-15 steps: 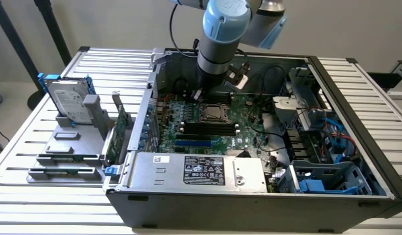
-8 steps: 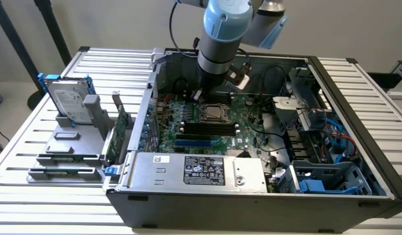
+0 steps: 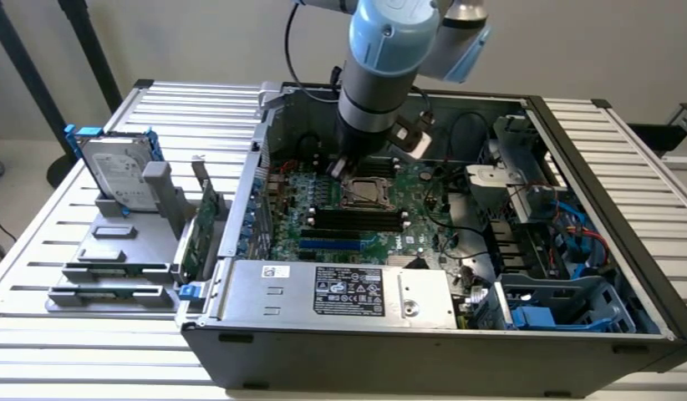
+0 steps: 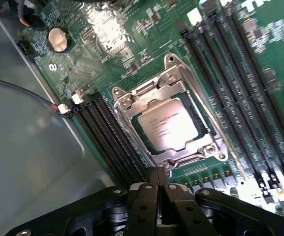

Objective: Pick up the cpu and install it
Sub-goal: 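Install the second cpu locking lever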

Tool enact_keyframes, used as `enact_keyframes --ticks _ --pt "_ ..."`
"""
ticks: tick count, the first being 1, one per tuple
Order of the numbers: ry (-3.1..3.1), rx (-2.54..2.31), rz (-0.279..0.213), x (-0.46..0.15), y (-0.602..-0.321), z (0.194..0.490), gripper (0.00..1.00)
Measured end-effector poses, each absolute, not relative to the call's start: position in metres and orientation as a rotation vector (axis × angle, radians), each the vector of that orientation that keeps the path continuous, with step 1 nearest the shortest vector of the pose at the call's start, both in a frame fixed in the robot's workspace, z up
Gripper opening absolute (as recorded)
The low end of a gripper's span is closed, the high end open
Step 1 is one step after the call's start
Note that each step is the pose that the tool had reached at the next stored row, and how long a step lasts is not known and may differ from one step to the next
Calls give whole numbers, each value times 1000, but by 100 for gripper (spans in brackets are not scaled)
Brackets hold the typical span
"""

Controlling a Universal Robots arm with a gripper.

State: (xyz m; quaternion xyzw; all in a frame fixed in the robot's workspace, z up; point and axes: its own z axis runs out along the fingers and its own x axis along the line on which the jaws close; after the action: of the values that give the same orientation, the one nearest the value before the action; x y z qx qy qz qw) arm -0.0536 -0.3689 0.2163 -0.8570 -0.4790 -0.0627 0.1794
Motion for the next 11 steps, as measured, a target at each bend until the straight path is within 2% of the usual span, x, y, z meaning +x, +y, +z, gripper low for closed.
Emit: enact_keyframes --ticks 11 --pt "-1352 -2421 -172 -54 -409 236 11"
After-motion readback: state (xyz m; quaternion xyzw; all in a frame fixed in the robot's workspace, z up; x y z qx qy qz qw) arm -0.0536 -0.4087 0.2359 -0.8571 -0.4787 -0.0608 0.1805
